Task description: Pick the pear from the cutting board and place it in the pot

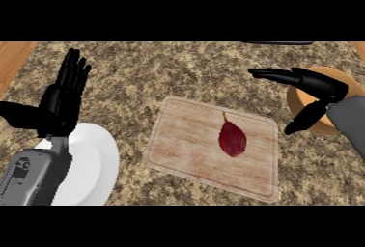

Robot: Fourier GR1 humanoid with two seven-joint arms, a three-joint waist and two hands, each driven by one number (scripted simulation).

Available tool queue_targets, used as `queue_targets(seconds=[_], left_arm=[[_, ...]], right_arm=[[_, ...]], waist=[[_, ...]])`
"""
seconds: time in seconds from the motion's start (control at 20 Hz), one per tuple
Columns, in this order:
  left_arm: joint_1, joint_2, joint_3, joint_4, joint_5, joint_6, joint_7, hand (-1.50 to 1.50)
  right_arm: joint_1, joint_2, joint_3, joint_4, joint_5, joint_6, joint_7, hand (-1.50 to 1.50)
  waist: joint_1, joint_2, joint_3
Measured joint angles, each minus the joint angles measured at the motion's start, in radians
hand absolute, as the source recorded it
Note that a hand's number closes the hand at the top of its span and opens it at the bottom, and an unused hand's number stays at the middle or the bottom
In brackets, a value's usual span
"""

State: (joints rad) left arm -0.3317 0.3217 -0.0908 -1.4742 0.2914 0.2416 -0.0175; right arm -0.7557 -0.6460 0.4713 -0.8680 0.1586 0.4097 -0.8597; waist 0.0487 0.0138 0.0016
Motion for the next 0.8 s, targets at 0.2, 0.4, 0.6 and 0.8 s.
queue_targets(seconds=[0.2, 0.4, 0.6, 0.8], left_arm=[[0.026, 0.005, 0.017, -0.002, 0.003, -0.017, -0.011, 0.00], [0.035, 0.004, 0.018, -0.029, -0.011, -0.005, 0.006, 0.00], [0.038, 0.014, 0.037, -0.042, -0.005, -0.015, 0.031, 0.00], [0.041, 0.015, 0.050, -0.046, -0.006, -0.027, 0.031, 0.00]], right_arm=[[-0.038, 0.043, 0.049, 0.061, 0.049, -0.009, 0.005, -1.50], [-0.059, 0.087, 0.089, 0.117, 0.085, -0.020, -0.004, -1.50], [-0.047, 0.109, 0.118, 0.137, 0.113, -0.045, -0.033, -1.50], [-0.048, 0.155, 0.126, 0.170, 0.129, -0.078, -0.057, -1.50]], waist=[[-0.011, -0.004, -0.001], [-0.016, -0.006, -0.001], [-0.025, -0.008, -0.001], [-0.027, -0.008, -0.001]])
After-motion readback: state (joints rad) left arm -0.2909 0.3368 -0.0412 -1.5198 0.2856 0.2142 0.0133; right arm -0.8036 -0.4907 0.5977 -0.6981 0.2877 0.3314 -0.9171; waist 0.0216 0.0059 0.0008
